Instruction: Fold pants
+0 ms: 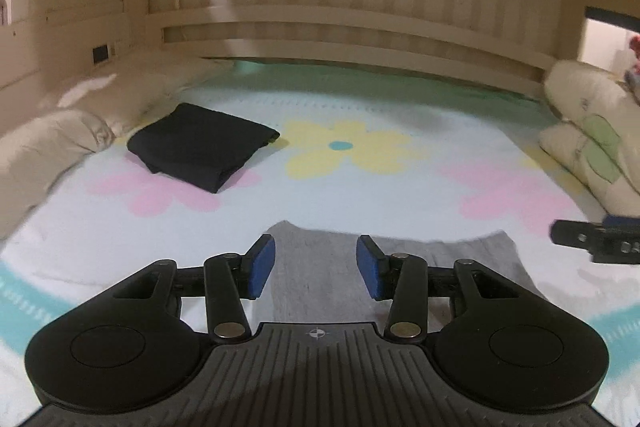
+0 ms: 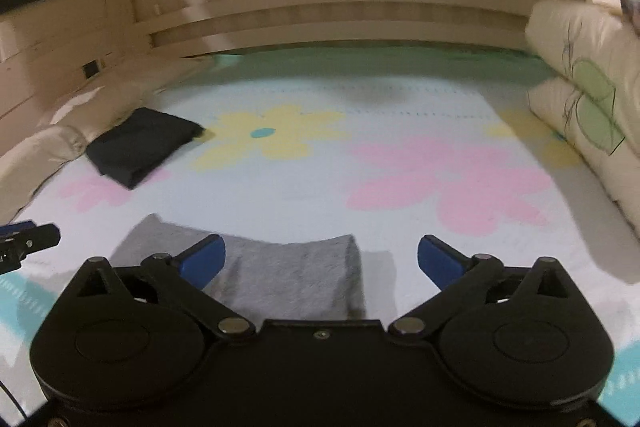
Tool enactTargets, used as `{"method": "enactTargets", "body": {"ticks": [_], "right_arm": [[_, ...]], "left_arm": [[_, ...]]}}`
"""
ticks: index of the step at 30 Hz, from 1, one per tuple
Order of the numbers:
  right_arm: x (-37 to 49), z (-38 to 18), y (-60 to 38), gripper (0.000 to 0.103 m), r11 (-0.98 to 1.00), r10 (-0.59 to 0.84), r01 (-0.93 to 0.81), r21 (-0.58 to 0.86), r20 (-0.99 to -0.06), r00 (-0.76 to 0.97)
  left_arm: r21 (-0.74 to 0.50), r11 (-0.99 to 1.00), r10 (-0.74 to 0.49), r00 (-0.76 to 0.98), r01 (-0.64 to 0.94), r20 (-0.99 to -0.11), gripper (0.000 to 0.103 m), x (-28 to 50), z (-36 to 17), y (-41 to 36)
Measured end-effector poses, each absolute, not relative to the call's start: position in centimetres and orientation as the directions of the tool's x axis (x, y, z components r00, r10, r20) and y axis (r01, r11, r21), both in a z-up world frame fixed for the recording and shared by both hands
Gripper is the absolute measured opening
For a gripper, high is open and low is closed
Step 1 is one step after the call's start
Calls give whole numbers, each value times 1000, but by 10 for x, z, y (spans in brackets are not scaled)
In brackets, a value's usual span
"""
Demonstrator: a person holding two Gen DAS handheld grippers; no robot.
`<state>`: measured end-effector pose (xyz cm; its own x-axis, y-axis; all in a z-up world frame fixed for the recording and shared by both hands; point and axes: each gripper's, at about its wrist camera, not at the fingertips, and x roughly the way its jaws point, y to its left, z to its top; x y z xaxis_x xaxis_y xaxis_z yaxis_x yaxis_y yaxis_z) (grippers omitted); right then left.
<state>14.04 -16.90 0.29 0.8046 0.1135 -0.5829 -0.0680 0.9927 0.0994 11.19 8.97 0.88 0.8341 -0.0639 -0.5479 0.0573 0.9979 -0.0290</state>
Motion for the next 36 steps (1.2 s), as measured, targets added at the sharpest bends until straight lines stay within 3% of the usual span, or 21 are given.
{"method": "enactTargets", "body": {"ticks": [11,25,36], "right_arm": [[55,20,-121,102,994,-51,-19,-106,-622,781],[23,9,-126,102,1000,-2,14,12,-680,733],[35,-7,-117,102,999,-36,38,-14,-732,681]], "left_arm": [[6,1000,13,805,-12,-593,44,44,5,82],[18,1000,2,773,12,-635,44,22,-16,68],[0,1000,4,746,-6,-666,43,30,-25,70]]}}
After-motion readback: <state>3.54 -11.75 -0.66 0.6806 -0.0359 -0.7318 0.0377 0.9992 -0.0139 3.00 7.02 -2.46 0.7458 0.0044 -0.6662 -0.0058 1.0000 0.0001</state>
